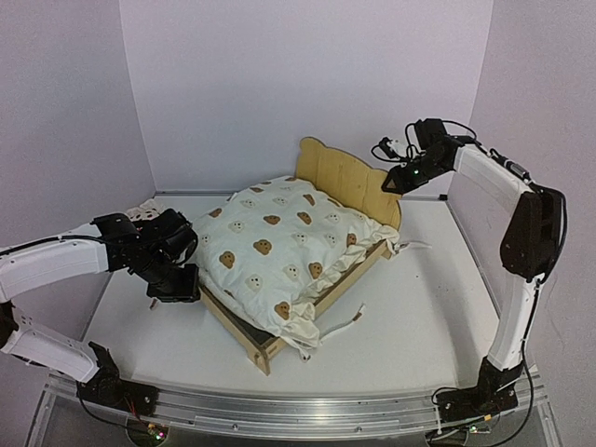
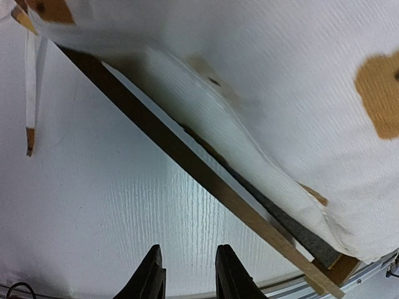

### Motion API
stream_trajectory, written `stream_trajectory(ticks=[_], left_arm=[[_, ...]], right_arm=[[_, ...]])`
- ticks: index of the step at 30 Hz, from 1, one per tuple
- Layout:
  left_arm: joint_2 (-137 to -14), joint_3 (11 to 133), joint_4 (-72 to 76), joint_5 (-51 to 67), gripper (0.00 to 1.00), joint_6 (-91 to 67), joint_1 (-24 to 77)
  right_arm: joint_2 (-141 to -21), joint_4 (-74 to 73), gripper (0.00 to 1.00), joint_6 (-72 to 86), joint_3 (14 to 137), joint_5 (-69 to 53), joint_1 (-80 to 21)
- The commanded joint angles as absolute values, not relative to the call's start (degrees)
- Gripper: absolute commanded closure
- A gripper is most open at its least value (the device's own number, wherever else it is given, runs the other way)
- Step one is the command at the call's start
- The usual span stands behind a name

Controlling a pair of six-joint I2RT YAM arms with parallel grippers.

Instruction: Set up the pet bed

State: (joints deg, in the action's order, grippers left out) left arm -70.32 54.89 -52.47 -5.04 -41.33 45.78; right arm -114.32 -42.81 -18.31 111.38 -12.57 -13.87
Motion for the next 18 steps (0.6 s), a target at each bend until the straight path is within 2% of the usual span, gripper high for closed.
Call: stream_trajectory(ticks=[1,5,14,18], left_arm=[[-69.4,54.8,-48.9,-5.3,0.71,-42.7,46.0],[-70.5,54.5,-47.3,-7.0,0.71,-42.7,46.0],[-75.5,52.1,-35.9,-10.1,0.71,-42.3,46.0],[-79.2,51.6,-29.1,-10.3,0.73,-40.9,46.0]], right_arm=[[-108.6,-42.7,0.91,-12.0,107.3,-3.0,-13.8],[-103.2,-42.7,1.0,-9.4,100.9,7.7,-13.8],[-86.5,-43.5,1.0,2.1,80.9,17.4,-13.8],[-80.9,-47.7,1.0,8.3,75.6,20.1,-13.8]])
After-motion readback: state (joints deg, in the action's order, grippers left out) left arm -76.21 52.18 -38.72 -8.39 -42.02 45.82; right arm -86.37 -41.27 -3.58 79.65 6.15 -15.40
